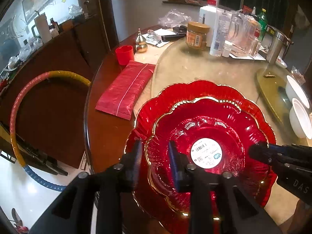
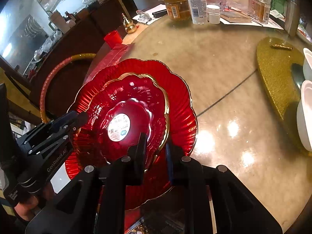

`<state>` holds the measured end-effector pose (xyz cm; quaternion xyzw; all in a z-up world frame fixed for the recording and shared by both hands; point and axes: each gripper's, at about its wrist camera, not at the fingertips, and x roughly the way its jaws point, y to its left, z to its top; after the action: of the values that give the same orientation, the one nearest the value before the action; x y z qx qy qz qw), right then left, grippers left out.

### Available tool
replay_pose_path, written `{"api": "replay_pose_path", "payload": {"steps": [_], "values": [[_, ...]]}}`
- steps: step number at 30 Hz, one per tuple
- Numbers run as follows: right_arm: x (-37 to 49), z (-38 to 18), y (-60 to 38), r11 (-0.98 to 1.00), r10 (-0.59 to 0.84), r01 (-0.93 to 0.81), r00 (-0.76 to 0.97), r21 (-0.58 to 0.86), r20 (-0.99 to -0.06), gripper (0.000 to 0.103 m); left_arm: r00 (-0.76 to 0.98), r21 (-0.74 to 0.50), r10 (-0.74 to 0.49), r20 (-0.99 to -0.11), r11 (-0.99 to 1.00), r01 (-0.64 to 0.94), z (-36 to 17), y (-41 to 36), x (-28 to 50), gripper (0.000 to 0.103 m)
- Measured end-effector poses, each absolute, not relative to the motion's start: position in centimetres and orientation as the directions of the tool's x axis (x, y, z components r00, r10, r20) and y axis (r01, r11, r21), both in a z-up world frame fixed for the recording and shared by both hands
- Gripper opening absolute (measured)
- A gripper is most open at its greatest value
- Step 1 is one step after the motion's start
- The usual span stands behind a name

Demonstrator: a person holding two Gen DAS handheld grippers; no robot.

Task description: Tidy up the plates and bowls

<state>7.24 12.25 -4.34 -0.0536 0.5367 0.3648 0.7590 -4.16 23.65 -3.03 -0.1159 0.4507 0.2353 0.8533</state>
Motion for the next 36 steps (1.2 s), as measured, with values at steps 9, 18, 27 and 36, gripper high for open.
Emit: {"api": "replay_pose_path", "payload": {"steps": [9,18,27,36], "values": [[6.9,-2.5,10.9,0.736,0.523,-0.61,0.235,0.294,-0.819,0.044,0.612,-0.088,0.337,-0.715,0.826,-0.557,0.0,23.8,-6.1,0.078],[7.2,-1.3,5.3,0.69,0.691,-0.509,0.253,0.514,-0.677,0.054,0.724,-0.26,0.241,-0.646,0.823,-0.506,2.5,22.5,-5.7,0.08],[8.1,-2.2,-8.3,0.688,0.715,-0.248,0.389,0.682,-0.58,0.068,0.765,-0.298,-0.011,-0.644,0.925,-0.237,3.1,12.7,0.8,0.081],[10.5,-4.9,-18.0,0.616,0.696,-0.002,0.47,0.788,-0.543,0.068,0.667,-0.369,-0.172,-0.725,0.914,-0.166,0.1,6.8,8.1,0.08]]}}
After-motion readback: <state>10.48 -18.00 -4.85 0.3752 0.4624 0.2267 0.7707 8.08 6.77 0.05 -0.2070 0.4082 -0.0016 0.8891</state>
